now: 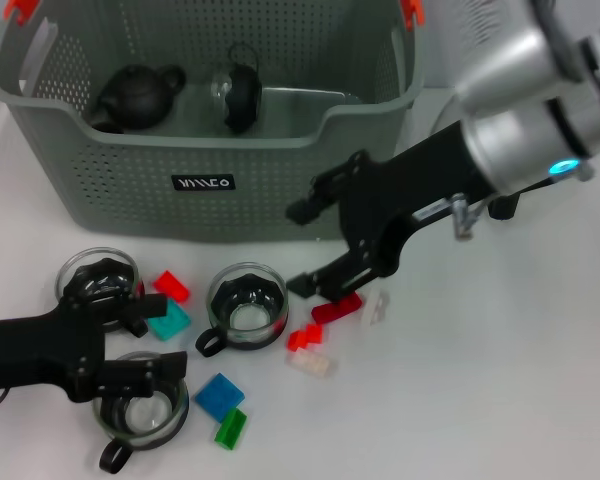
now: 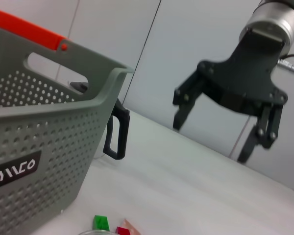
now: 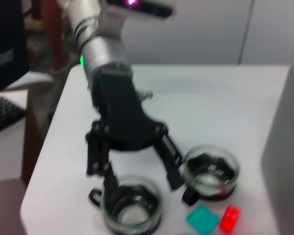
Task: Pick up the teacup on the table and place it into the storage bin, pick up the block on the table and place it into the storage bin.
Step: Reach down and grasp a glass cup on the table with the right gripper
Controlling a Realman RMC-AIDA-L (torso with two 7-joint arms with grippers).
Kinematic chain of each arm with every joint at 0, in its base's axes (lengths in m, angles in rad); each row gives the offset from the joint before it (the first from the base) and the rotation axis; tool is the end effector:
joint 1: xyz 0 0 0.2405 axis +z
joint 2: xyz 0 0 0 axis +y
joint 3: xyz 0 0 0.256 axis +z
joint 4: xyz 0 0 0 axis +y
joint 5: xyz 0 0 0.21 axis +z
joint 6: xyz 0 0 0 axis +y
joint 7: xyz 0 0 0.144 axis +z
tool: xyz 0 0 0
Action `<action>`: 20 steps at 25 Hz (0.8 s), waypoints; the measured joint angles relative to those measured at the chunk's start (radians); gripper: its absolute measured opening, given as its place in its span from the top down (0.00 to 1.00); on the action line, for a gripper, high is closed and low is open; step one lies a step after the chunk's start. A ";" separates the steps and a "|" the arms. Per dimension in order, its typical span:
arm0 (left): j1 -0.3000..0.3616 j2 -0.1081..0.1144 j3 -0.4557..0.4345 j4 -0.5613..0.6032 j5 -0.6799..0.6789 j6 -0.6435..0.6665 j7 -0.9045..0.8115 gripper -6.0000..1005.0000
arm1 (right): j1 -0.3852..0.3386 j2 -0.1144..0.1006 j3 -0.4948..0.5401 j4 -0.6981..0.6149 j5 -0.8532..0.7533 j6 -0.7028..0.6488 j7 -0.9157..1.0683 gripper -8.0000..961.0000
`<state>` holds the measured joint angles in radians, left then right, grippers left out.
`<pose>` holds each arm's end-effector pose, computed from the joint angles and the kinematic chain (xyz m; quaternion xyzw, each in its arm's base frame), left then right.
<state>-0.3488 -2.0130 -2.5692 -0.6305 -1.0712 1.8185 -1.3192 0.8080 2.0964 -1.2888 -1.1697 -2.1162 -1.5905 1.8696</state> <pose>-0.3164 0.2529 0.0309 -0.9249 -0.2579 -0.2651 0.0882 0.0801 0.3580 -0.0264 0.9997 0.0125 -0.0220 0.0039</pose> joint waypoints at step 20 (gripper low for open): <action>0.000 -0.005 0.009 0.001 0.040 -0.005 0.013 0.09 | 0.225 0.012 -0.345 0.326 -0.060 0.273 -0.007 0.19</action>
<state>-0.3488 -2.0182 -2.5602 -0.6291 -1.0307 1.8130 -1.3066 1.0328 2.1084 -1.6338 -0.8439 -2.1761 -1.3179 1.8631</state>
